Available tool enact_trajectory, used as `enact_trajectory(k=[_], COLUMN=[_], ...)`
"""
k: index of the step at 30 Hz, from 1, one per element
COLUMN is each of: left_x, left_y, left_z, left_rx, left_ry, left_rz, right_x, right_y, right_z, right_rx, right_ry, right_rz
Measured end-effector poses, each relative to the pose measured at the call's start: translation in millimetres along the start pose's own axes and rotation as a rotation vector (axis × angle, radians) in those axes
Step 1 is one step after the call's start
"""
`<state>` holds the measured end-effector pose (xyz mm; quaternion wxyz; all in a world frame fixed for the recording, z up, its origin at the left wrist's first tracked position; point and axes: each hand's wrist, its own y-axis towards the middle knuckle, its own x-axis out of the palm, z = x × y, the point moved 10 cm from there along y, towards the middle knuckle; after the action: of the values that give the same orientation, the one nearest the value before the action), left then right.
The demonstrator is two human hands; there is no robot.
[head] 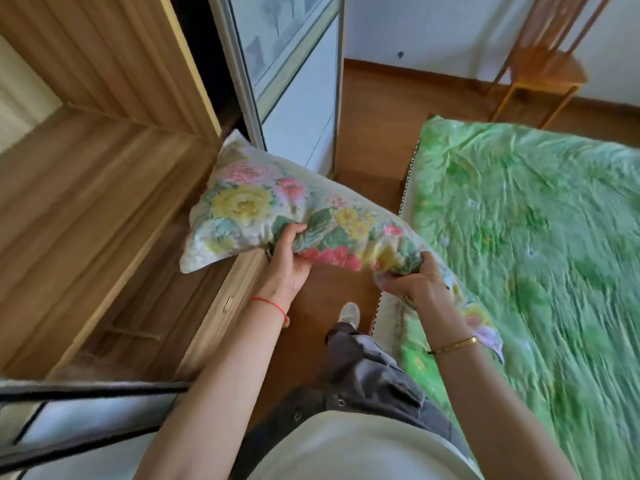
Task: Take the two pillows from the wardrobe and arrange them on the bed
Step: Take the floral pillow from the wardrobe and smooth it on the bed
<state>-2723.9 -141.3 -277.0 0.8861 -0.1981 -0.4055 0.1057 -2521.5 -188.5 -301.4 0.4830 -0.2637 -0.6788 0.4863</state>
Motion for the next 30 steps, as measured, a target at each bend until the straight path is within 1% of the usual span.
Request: enact_trajectory(k=[3, 6, 11, 18, 22, 30], left_x=[27.9, 51.5, 93.3, 147.0, 181.8, 220.1], left_y=[28.7, 59.4, 117.3, 212.3, 257.6, 350.3], left_z=[-13.6, -20.3, -34.2, -62.2, -57.5, -39.1], left_rx=[-0.056, -0.078, -0.105, -0.245, -0.269, -0.281], left_ry=[0.0, -0.013, -0.013, -0.012, -0.004, 0.022], left_rz=[-0.031, -0.062, -0.117, -0.091, -0.118, -0.112], right_x=[2.6, 23.8, 57.7, 103.1, 133.2, 202.8], right_y=[4.0, 5.9, 26.6, 51.2, 58.2, 97.5], right_z=[-30.1, -61.0, -116.0, -190.2, -221.2, -258.5], right_rx=[-0.05, -0.11, -0.135, -0.191, -0.202, -0.167], right_ry=[0.122, 0.147, 0.206, 0.273, 0.274, 0.342], right_rz=[0.057, 0.062, 0.091, 0.142, 0.152, 0.118])
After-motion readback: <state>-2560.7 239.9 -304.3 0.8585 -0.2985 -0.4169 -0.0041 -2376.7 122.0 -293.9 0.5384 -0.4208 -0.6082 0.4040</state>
